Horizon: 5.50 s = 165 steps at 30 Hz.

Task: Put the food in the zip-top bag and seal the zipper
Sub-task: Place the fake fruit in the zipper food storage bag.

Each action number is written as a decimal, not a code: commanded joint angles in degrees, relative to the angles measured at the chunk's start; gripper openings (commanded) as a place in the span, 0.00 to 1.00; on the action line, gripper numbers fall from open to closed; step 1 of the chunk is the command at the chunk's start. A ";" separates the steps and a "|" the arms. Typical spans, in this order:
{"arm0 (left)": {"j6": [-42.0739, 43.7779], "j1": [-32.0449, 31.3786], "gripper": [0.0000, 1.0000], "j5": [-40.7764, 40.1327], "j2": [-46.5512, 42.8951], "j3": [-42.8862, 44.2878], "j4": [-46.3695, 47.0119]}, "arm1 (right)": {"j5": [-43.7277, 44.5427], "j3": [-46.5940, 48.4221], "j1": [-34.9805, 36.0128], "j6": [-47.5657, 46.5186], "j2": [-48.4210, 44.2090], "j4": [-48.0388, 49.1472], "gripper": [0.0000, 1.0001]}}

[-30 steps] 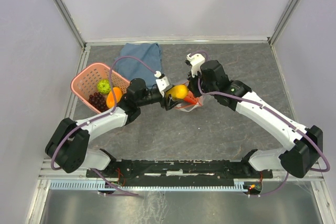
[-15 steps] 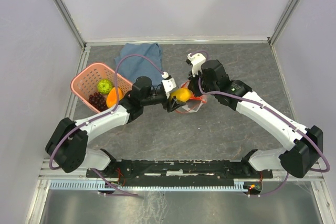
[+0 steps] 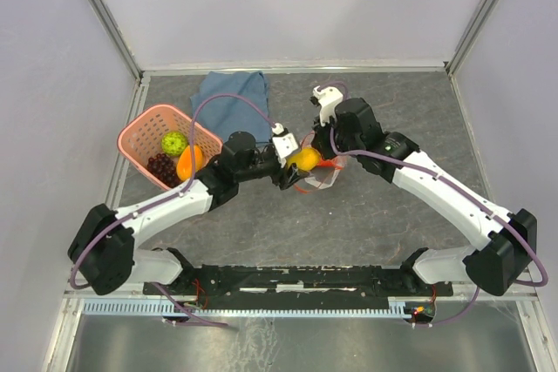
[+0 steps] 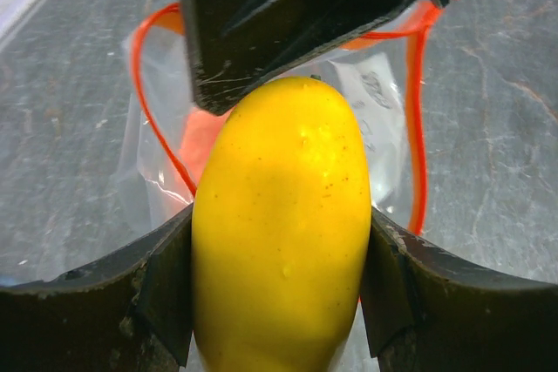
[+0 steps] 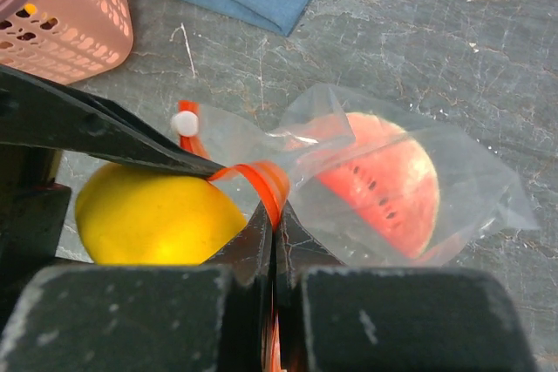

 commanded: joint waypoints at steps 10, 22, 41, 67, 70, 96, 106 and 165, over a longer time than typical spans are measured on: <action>2.13 -0.28 0.50 -8.15 -11.79 -2.10 -2.11 | 1.55 3.21 -0.95 4.19 -1.36 2.35 0.01; 3.11 -0.28 0.48 2.35 -6.04 3.93 -4.30 | -1.94 1.81 -0.90 5.21 -1.70 4.24 0.02; 1.24 -1.25 0.47 9.44 -7.64 2.29 4.66 | -3.27 1.04 -0.92 5.29 -0.16 5.60 0.02; -2.44 7.57 0.52 9.54 0.71 3.26 4.72 | -7.49 -0.52 -0.93 2.40 -1.99 6.03 0.01; -4.58 9.11 0.54 11.86 0.49 3.36 5.11 | -7.48 -0.64 -0.99 1.44 -2.26 5.66 0.02; -7.79 9.25 0.64 9.51 8.46 13.70 -9.88 | -11.16 -0.91 -0.96 2.76 -3.19 7.11 0.02; -10.92 10.66 0.64 8.64 8.53 13.34 -13.64 | -7.39 -2.14 -1.03 2.66 -4.98 6.75 0.01; -46.62 8.86 0.40 -17.35 -0.31 15.70 -35.71 | -4.31 -6.89 -1.99 10.09 -3.63 13.31 0.02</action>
